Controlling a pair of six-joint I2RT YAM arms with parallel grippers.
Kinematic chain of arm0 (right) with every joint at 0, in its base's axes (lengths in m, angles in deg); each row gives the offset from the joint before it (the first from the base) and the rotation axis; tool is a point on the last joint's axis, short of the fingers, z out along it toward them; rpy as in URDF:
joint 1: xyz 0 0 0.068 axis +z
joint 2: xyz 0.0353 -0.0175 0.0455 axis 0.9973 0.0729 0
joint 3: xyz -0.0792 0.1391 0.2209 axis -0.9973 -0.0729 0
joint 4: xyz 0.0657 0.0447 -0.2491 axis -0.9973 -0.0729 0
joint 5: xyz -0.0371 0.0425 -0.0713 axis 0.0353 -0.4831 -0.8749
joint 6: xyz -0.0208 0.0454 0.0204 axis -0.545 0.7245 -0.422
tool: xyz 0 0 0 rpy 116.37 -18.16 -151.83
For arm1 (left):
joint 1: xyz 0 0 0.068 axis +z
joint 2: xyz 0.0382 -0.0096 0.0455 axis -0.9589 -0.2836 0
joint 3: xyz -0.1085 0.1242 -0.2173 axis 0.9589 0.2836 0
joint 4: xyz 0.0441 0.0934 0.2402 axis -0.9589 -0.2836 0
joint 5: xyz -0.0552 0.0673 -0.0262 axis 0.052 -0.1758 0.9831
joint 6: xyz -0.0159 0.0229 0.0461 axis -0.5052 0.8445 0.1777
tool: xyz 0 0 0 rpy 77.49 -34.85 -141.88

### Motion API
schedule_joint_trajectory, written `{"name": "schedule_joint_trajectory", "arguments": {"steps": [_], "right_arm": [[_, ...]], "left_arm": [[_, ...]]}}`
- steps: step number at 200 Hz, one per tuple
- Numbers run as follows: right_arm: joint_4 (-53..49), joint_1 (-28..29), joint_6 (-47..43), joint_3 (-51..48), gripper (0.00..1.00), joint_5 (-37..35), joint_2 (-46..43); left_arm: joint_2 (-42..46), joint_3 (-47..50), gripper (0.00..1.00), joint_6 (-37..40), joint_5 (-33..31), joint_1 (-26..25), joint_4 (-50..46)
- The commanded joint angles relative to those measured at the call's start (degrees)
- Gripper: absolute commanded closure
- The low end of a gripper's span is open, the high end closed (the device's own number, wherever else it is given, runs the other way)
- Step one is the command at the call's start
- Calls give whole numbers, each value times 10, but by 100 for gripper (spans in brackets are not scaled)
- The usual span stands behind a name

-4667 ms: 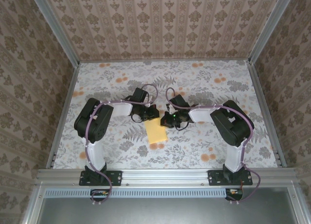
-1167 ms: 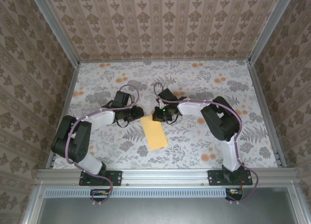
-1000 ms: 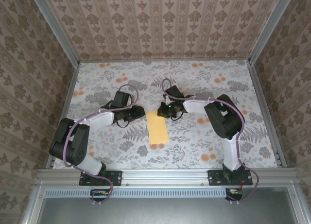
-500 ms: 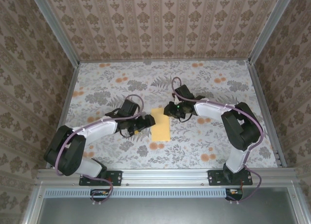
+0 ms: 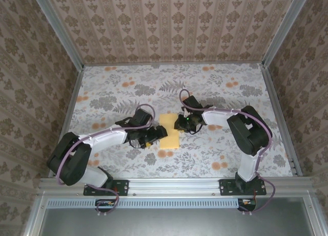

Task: Fold a paper plane with a square sheet of paper (pick it up from the middle)
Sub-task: Fold the triangle a second time at the center of the table.

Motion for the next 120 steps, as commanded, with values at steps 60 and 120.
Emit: {"name": "schedule_joint_trajectory", "arguments": {"steps": [60, 120], "right_arm": [[-17, -15, 9, -8, 80, -9, 25], [-11, -16, 10, -14, 81, -7, 28]], "left_arm": [[-37, -28, 16, -12, 24, -18, -8], [-44, -27, 29, -13, 39, -19, 11]]}}
